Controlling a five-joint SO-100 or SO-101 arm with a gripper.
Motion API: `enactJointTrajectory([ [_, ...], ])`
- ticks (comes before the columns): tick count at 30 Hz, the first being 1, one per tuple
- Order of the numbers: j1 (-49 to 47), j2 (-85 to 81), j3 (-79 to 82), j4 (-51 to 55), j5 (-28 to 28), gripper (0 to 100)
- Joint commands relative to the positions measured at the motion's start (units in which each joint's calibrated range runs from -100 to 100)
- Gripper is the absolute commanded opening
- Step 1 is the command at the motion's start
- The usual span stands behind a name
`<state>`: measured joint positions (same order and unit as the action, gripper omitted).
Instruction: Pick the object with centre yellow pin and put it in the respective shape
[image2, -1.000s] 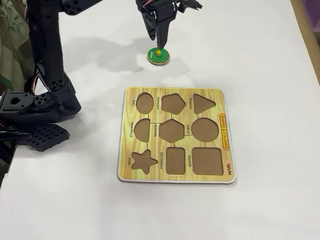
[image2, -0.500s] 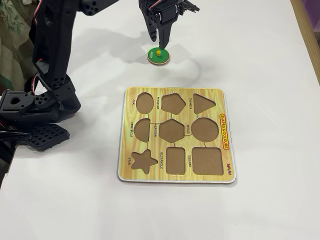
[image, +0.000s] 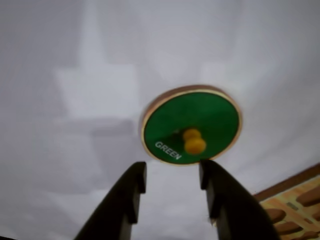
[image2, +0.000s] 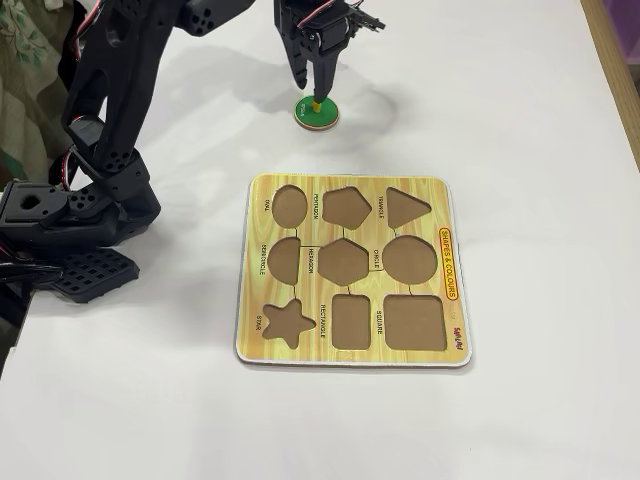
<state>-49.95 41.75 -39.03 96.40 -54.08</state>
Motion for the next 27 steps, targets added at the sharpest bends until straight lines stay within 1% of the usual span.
enactJointTrajectory([
  [1, 0.34, -0.16, -2.97, 0.40, 0.11, 13],
  [9, 0.64, 2.26, -2.97, 0.40, 0.11, 13],
  [23, 5.42, 2.18, -2.88, 0.40, 0.11, 13],
  [27, 5.52, 2.35, -2.88, 0.31, -0.10, 13],
])
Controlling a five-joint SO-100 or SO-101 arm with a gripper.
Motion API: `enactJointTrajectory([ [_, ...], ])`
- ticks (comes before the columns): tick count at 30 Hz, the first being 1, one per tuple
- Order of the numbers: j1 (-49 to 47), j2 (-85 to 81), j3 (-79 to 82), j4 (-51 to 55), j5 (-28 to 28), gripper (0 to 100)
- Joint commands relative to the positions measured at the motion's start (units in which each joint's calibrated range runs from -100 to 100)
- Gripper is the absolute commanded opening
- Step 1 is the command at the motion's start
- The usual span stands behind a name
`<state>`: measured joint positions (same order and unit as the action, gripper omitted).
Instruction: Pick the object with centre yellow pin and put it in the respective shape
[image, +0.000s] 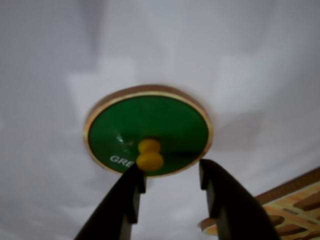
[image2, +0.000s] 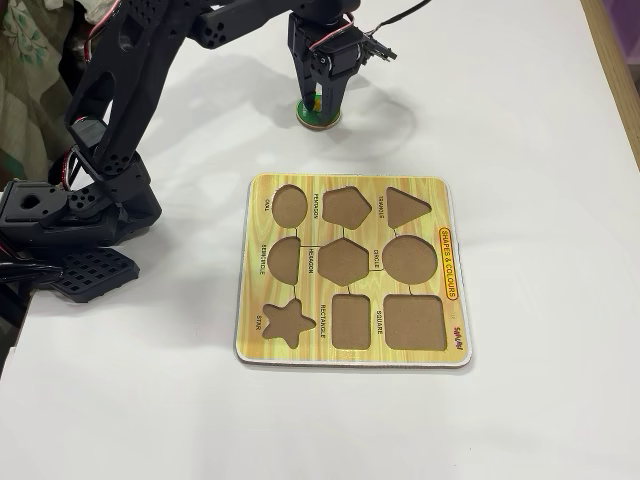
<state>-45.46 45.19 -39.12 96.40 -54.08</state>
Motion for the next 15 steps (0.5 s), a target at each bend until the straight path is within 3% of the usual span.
enactJointTrajectory([
  [1, 1.03, -1.00, -2.79, 0.31, -0.15, 13],
  [7, 0.74, -1.26, -2.79, 0.31, -0.47, 13],
  [15, -1.31, -1.34, -2.79, -8.33, -0.15, 13],
])
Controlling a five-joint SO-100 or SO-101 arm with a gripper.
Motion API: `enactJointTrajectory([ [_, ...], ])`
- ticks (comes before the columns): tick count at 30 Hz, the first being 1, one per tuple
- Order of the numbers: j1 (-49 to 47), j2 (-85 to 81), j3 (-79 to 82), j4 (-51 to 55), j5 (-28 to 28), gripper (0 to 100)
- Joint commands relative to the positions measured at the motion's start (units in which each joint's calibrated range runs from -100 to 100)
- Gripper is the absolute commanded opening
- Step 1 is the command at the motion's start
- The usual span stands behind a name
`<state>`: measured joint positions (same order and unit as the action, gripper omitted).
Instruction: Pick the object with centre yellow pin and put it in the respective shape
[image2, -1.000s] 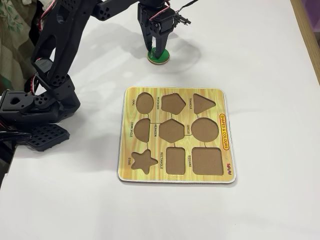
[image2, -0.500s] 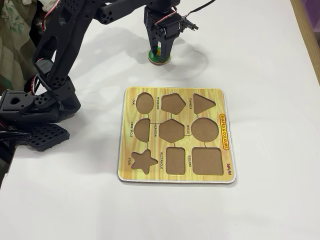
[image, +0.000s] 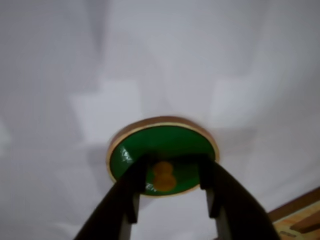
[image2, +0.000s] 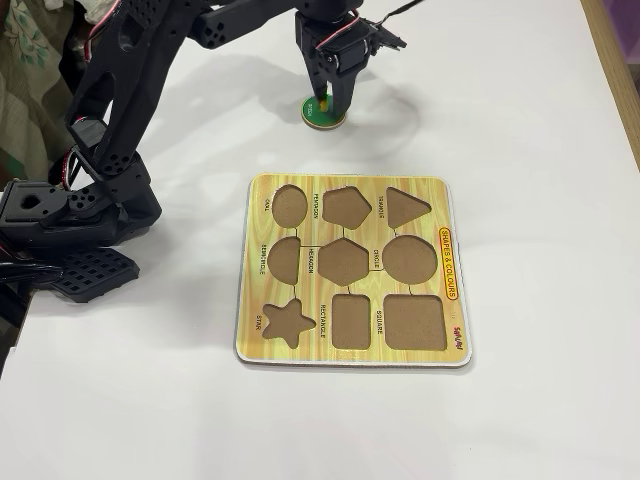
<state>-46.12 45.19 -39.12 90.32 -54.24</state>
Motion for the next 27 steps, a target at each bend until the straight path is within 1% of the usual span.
enactJointTrajectory([
  [1, -0.66, -1.26, -2.79, -2.24, -0.10, 13],
  [27, 0.61, 1.76, -1.80, 0.52, 0.16, 12],
])
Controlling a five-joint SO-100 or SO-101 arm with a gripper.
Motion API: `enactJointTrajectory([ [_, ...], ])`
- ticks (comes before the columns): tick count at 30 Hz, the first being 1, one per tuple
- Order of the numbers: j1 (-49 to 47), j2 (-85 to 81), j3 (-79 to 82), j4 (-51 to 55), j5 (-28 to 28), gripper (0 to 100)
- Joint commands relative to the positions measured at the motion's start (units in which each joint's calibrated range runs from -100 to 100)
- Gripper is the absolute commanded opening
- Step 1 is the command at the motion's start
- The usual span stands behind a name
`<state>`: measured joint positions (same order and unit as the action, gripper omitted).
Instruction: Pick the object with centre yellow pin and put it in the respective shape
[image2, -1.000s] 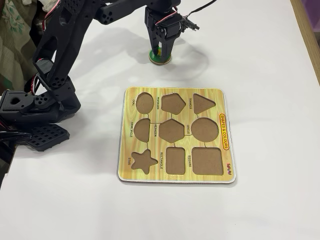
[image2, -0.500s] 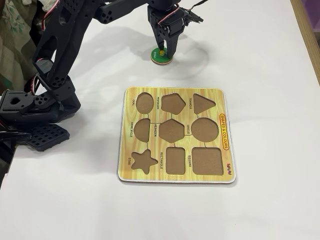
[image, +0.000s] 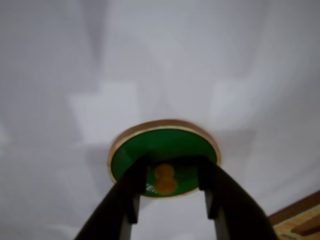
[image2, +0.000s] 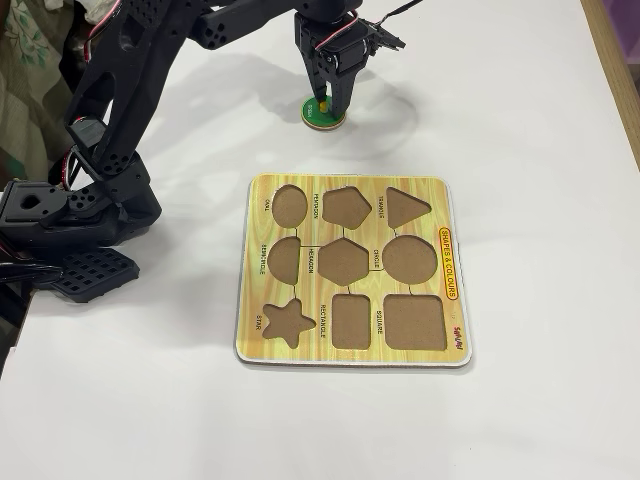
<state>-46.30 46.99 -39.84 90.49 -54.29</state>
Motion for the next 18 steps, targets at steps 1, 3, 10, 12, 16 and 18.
enactJointTrajectory([
  [1, 0.80, -0.05, -1.08, 0.78, 0.00, 12],
  [3, 0.80, -0.05, -0.99, 0.87, 0.00, 12],
  [10, 0.80, -0.05, -0.90, 1.04, -0.16, 8],
  [12, 0.80, -0.05, -0.90, 1.04, -0.10, 8],
  [16, 0.80, -0.05, -0.90, 1.91, -0.21, 7],
  [18, 0.89, -0.05, -0.90, 2.60, -0.21, 2],
])
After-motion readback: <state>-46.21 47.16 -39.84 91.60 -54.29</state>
